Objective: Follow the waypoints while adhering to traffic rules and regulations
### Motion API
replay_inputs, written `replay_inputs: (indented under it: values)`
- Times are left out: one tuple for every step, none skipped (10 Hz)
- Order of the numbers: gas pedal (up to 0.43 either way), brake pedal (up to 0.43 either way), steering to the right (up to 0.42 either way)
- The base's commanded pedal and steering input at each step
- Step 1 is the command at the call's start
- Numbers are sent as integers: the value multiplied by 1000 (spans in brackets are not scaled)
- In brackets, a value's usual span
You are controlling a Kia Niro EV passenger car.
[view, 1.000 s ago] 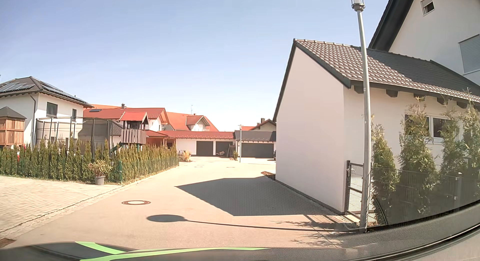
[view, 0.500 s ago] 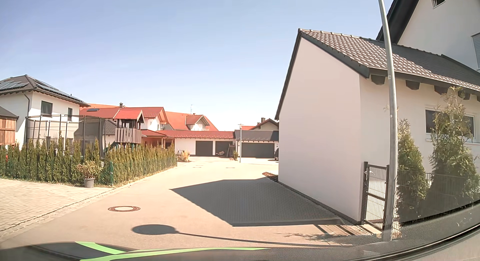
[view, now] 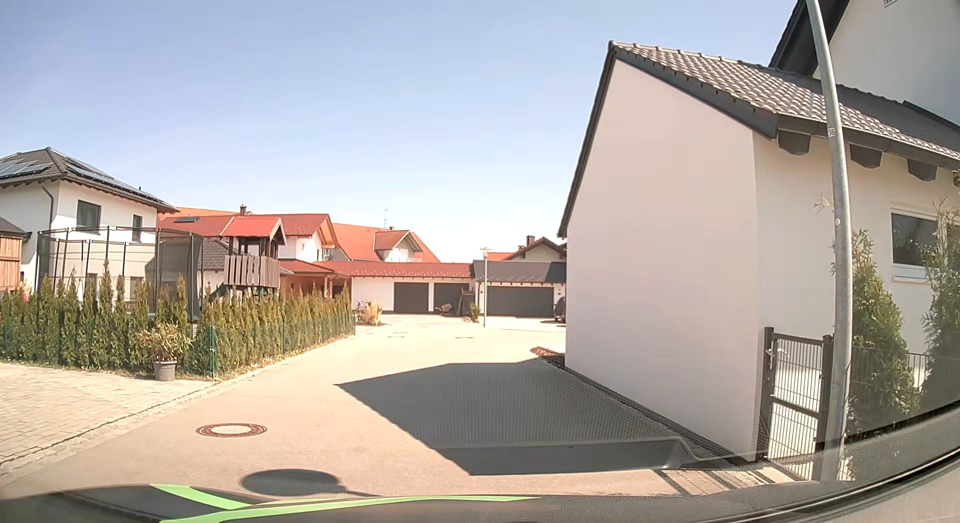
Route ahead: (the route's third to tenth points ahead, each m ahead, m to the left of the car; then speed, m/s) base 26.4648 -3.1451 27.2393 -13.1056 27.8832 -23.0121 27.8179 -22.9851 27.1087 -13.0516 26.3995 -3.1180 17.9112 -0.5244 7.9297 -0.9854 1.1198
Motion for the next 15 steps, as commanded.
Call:
replay_inputs:
  values:
    - [0, 220, -53]
    - [0, 220, -52]
    - [0, 226, -50]
    - [0, 220, -46]
    - [0, 220, -43]
    - [0, 220, -42]
    - [0, 220, -42]
    - [0, 220, -42]
    - [0, 220, -42]
    - [0, 226, -42]
    - [0, 220, -41]
    - [0, 220, -42]
    - [0, 226, -41]
    - [0, 220, -42]
    - [0, 226, -42]
